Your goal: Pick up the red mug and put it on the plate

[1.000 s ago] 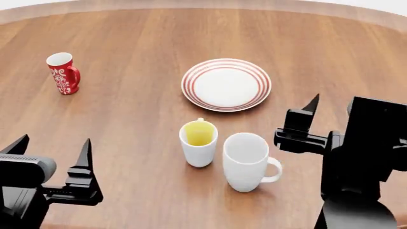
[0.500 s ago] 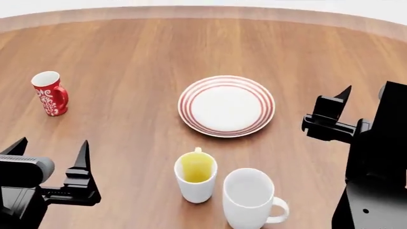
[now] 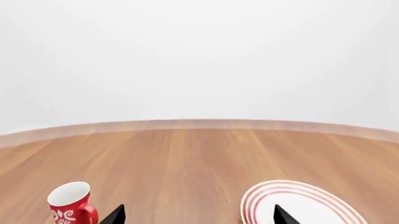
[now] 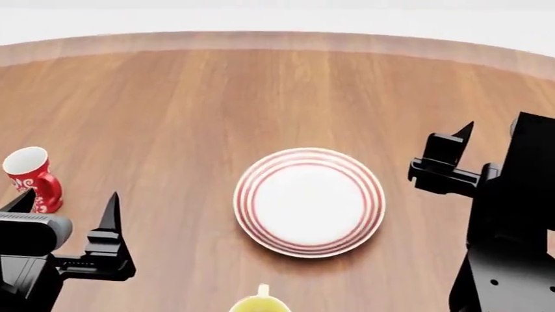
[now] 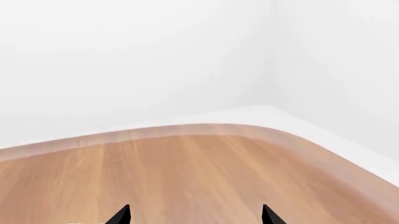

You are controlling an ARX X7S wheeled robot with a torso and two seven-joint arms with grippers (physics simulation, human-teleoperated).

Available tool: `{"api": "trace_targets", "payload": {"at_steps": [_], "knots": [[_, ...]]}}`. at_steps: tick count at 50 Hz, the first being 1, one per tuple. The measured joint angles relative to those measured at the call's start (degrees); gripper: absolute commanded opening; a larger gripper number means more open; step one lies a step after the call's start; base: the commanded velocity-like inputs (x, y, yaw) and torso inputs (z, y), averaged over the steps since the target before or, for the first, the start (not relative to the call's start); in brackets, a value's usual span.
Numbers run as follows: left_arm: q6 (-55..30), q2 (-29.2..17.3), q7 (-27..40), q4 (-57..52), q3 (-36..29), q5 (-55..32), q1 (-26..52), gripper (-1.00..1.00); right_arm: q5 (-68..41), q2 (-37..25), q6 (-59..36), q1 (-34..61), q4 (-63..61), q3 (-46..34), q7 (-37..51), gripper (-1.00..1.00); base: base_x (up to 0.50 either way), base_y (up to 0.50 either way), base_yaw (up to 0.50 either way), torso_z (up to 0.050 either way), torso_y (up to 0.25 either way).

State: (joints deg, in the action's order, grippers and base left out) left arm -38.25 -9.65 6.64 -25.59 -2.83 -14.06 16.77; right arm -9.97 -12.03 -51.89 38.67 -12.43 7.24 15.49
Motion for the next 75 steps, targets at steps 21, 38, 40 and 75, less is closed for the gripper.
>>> {"api": "trace_targets", "payload": {"at_steps": [21, 38, 40, 75], "knots": [[0.0, -0.5, 0.6, 0.2, -0.3, -1.0, 0.2, 1.0, -0.8, -0.1, 0.3, 0.1, 1.9, -0.9, -0.4, 1.0, 0.5, 0.0, 0.0, 0.0, 0.001], [0.4, -0.7, 1.0, 0.9, -0.6, -1.7, 0.3, 1.0, -1.9, -0.1, 0.8, -0.1, 2.8, -1.4, -1.1, 1.0, 0.35, 0.0, 0.0, 0.0, 0.001], [0.4, -0.8, 1.0, 1.0, -0.7, -1.8, 0.3, 1.0, -1.9, -0.1, 1.0, -0.1, 2.9, -1.5, -1.2, 1.0, 0.0, 0.0, 0.0, 0.0, 0.0], [0.8, 1.3, 13.2, 9.3, 9.4, -0.9, 2.3, 1.0, -2.5, -0.4, 2.7, -0.6, 5.5, -3.3, -1.6, 1.0, 0.0, 0.0, 0.0, 0.0, 0.0]]}}
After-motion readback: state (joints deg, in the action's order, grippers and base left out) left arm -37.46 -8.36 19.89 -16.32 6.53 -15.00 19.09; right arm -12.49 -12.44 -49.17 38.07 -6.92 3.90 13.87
